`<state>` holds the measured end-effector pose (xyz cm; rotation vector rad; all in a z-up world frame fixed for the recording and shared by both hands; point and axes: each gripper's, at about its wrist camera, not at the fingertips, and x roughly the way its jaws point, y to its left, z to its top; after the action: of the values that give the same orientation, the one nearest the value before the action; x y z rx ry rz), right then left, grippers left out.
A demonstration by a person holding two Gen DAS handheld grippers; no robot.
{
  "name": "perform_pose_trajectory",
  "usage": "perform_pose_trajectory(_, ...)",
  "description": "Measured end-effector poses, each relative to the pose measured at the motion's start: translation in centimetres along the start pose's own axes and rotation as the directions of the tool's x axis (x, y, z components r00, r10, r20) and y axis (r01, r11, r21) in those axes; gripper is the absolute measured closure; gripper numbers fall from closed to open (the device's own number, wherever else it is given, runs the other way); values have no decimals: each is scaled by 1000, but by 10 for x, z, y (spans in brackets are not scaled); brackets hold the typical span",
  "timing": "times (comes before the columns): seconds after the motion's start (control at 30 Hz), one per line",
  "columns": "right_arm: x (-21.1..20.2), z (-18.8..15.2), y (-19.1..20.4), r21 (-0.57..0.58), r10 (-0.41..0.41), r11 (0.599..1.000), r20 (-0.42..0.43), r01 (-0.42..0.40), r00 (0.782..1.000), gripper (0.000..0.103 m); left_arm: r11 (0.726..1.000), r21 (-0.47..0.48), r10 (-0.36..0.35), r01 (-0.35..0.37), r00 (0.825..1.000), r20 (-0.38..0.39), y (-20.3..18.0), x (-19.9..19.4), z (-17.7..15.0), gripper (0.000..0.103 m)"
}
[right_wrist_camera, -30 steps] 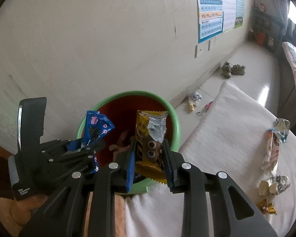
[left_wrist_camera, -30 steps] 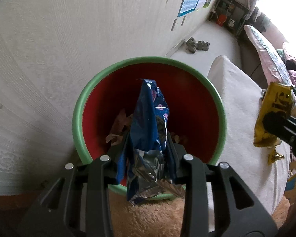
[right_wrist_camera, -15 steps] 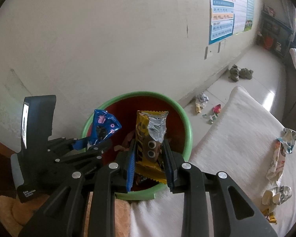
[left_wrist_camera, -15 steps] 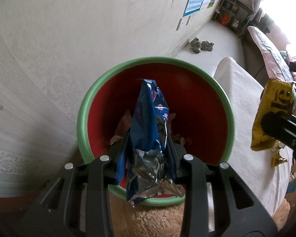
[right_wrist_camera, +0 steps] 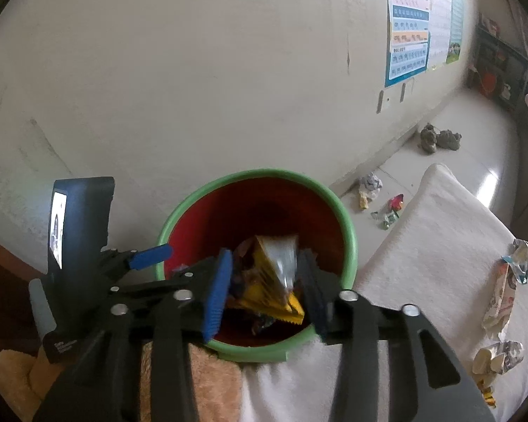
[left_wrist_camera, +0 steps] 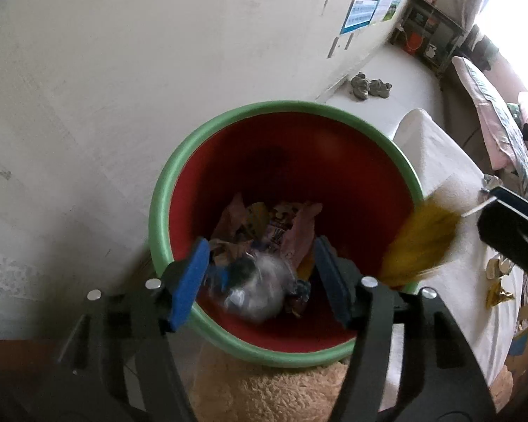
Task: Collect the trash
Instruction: 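Open the left tool to drop the blue wrapper while the right tool drops the yellow snack bar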
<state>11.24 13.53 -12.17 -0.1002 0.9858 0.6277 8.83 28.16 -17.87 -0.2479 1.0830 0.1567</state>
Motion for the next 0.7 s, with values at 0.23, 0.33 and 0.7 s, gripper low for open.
perform_pose_trajectory(0.23,-9,-2,-2,17,0,1000,20,0,1000,46,1000,0,7,-7,1000,13,1,-5,-2,36)
perform_pose_trajectory(0.33,-24,-15,-20,53,-48,998,35,46,998,40,1000,3,3,-3,1000,18,-1,-8,-4,36)
perform_pose_trajectory(0.7,-84,-128,-183,394,-423,811,-117,433,898,35,999,41,-18,16,999,44,-25,-26,-13,36)
